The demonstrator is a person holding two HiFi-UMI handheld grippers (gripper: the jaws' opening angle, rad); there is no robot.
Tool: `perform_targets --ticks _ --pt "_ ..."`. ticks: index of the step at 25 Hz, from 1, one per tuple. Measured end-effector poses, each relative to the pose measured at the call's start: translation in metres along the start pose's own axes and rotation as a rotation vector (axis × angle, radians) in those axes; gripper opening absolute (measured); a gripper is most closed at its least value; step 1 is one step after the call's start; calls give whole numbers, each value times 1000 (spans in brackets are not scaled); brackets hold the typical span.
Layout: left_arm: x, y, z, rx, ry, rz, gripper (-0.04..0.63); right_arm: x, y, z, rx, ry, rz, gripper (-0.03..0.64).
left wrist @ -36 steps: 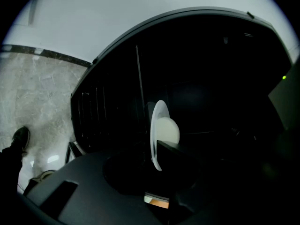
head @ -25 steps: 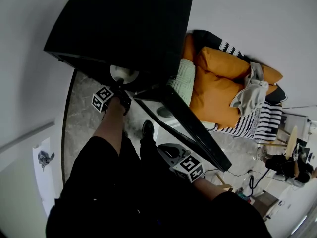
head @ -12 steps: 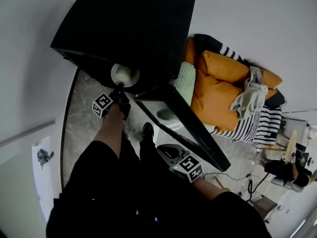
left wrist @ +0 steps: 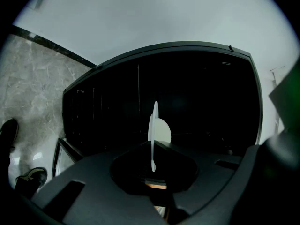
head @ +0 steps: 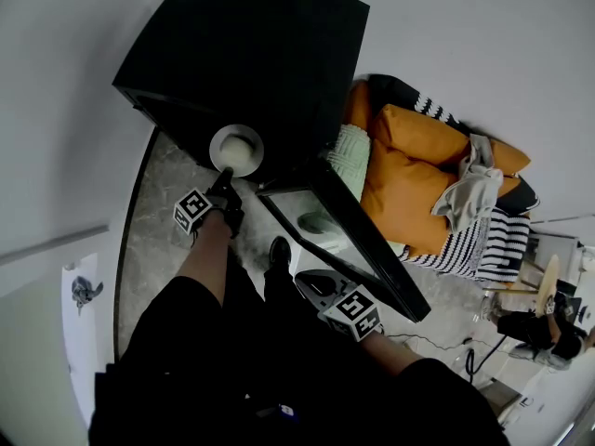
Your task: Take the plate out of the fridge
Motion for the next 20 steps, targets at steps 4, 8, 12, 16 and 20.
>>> perform_targets --ticks 4,8,12,16,20 --pt "4 17 -12 22 -20 7 17 -5 1 3 -11 17 -7 11" --pt "5 36 -23 40 -17 -4 17 -10 1 5 -17 28 -21 12" --pt "2 55 -32 39 -16 -7 17 -17 -1 7 -28 50 -30 12" --pt "-2 75 -46 36 -47 16 17 -24 0 8 -34 68 -43 11" --pt "-5 97 -63 49 -61 14 17 -29 -1 10 -40 83 -60 11"
Point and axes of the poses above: the fingertips, and each gripper's own axes: y backward along the fingers, z to its left, x out of its underside, the point moved 3 cm from there along y, backward along the fingers, and after that the axes turned 6 degrees about z, right-handed, at the moved point
